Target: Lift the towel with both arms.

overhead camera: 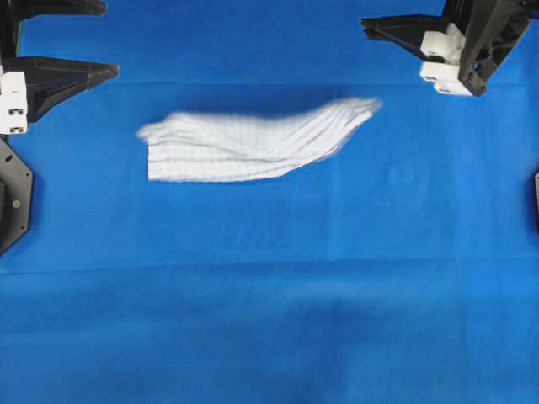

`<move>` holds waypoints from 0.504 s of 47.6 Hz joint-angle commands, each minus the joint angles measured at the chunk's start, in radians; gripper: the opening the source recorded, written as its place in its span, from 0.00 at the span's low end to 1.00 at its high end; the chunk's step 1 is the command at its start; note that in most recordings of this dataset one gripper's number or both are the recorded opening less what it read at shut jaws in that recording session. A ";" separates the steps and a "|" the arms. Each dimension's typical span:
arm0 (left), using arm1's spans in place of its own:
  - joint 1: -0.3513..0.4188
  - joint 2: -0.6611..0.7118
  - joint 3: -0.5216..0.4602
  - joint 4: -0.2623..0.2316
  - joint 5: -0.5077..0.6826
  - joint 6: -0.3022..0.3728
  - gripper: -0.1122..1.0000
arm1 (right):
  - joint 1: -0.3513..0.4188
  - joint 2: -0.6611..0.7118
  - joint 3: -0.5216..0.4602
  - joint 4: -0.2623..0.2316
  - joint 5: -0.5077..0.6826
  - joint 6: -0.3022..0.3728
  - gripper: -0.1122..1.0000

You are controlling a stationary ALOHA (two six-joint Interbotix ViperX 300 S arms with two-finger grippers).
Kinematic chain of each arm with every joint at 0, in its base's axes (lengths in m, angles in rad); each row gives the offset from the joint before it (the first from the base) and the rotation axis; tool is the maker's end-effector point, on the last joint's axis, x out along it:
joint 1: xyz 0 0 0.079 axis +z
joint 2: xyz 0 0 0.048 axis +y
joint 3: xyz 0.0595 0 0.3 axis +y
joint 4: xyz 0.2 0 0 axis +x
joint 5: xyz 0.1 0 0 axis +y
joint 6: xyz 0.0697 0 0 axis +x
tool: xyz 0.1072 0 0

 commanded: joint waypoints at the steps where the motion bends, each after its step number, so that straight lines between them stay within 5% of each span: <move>1: 0.003 0.003 -0.015 -0.002 -0.008 -0.003 0.93 | 0.002 -0.012 -0.006 -0.005 -0.002 0.003 0.69; 13: -0.017 0.006 0.015 -0.002 -0.008 -0.005 0.92 | 0.003 -0.012 0.018 0.000 -0.003 0.011 0.69; 24: -0.075 0.025 0.137 0.000 -0.084 -0.005 0.92 | 0.028 -0.011 0.153 0.003 -0.078 0.046 0.69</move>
